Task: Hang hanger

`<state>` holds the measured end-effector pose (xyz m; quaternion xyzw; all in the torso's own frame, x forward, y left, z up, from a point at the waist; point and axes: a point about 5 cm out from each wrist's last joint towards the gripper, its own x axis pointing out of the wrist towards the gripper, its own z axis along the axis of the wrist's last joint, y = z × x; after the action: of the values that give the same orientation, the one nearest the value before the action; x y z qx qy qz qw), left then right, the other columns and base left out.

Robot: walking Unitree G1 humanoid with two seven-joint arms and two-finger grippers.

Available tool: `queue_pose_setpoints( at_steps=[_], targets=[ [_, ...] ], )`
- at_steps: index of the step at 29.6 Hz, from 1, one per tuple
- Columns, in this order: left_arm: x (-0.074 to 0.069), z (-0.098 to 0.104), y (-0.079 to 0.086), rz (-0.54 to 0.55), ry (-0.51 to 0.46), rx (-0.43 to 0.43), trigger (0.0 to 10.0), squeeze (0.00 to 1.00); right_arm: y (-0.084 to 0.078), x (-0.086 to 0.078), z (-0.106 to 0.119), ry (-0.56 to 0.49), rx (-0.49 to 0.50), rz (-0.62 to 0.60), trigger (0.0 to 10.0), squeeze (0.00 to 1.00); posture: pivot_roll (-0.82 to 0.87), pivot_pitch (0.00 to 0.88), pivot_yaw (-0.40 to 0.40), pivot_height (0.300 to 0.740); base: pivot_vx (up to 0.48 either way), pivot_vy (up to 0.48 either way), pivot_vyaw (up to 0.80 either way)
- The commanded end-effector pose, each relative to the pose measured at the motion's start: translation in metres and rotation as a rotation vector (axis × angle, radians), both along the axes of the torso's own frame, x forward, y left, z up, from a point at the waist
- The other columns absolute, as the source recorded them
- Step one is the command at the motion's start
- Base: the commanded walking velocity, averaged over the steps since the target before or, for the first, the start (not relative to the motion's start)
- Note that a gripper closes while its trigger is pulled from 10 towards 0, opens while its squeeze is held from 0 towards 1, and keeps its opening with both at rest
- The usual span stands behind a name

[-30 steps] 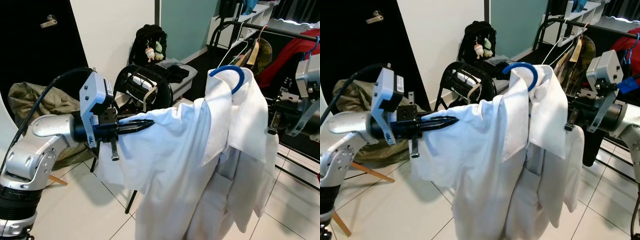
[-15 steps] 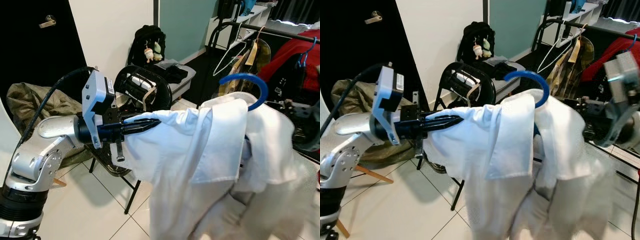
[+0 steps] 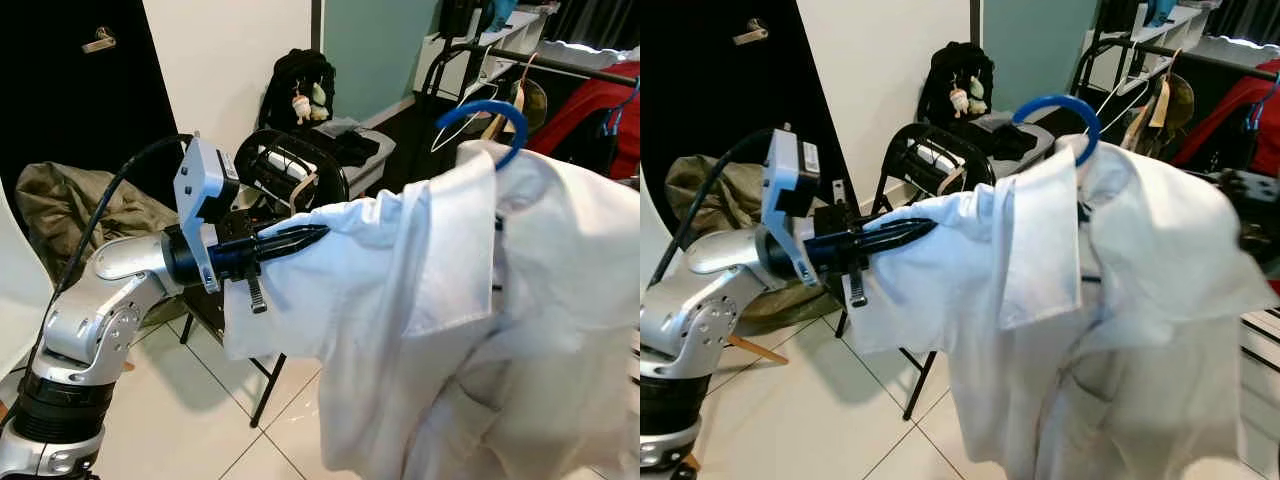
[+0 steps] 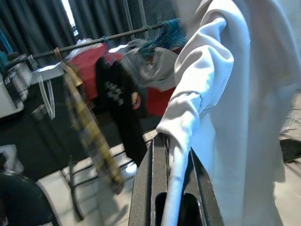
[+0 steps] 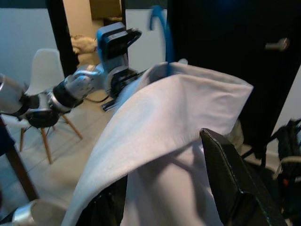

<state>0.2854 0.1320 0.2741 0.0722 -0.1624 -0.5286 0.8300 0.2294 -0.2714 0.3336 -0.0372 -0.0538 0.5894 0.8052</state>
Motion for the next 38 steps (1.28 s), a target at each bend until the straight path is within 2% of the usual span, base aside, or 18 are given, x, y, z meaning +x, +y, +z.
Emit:
queue_pose_setpoints(
  at_steps=[1,2,6,12,14,18,25,28,30,33,38],
  targets=[
    [0.001,0.002,0.002,0.022,-0.017,-0.022,9.7,0.00,0.002,-0.004,-0.002,0.017,-0.015,0.036,10.0,0.00,-0.13,0.064,-0.010,0.740,0.000,0.000,0.00],
    [0.001,0.003,0.002,0.029,-0.021,-0.029,9.7,0.00,0.004,-0.005,-0.011,0.052,-0.061,0.037,10.0,0.00,-0.13,0.063,-0.010,0.740,0.000,0.000,0.00],
    [0.000,0.007,0.001,0.022,-0.031,-0.052,9.6,0.00,0.011,-0.002,-0.026,0.080,-0.117,0.021,10.0,0.00,-0.13,0.062,-0.009,0.740,0.000,0.000,0.00],
    [-0.005,0.015,-0.004,-0.015,-0.053,-0.082,9.7,0.00,0.015,0.007,-0.033,0.065,-0.139,-0.046,10.0,0.00,-0.13,0.064,-0.013,0.740,0.000,0.000,0.00],
    [-0.015,0.019,-0.012,-0.073,-0.074,-0.096,9.8,0.00,0.015,0.014,-0.031,0.032,-0.126,-0.094,10.0,0.00,-0.13,0.065,-0.014,0.740,0.000,0.000,0.00],
    [-0.017,0.018,-0.015,-0.085,-0.078,-0.084,9.8,0.00,0.015,0.015,-0.027,0.015,-0.112,-0.103,10.0,0.00,-0.12,0.068,-0.015,0.740,0.000,0.000,0.00],
    [-0.012,0.007,-0.014,-0.042,-0.067,-0.027,9.8,0.00,0.013,0.009,-0.009,-0.035,-0.048,-0.073,10.0,0.00,-0.13,0.069,-0.013,0.740,0.000,0.000,0.00],
    [-0.008,0.003,-0.010,-0.018,-0.060,-0.001,9.8,0.00,0.009,0.002,0.006,-0.079,-0.001,-0.058,10.0,0.00,-0.13,0.070,-0.009,0.740,0.000,0.000,0.00],
    [-0.008,0.003,-0.010,-0.018,-0.060,-0.001,9.8,0.00,0.009,0.002,0.006,-0.079,-0.001,-0.058,10.0,0.00,-0.13,0.070,-0.009,0.740,0.000,0.000,0.00],
    [-0.003,-0.003,-0.006,0.004,-0.049,0.027,9.8,0.00,0.006,-0.007,0.016,-0.107,0.048,-0.023,10.0,0.00,-0.13,0.069,-0.005,0.740,0.000,0.000,0.00],
    [-0.002,-0.004,-0.006,0.008,-0.046,0.033,9.8,0.00,0.006,-0.008,0.017,-0.109,0.058,-0.015,10.0,0.00,-0.13,0.069,-0.005,0.740,0.000,0.000,0.00]
  ],
)
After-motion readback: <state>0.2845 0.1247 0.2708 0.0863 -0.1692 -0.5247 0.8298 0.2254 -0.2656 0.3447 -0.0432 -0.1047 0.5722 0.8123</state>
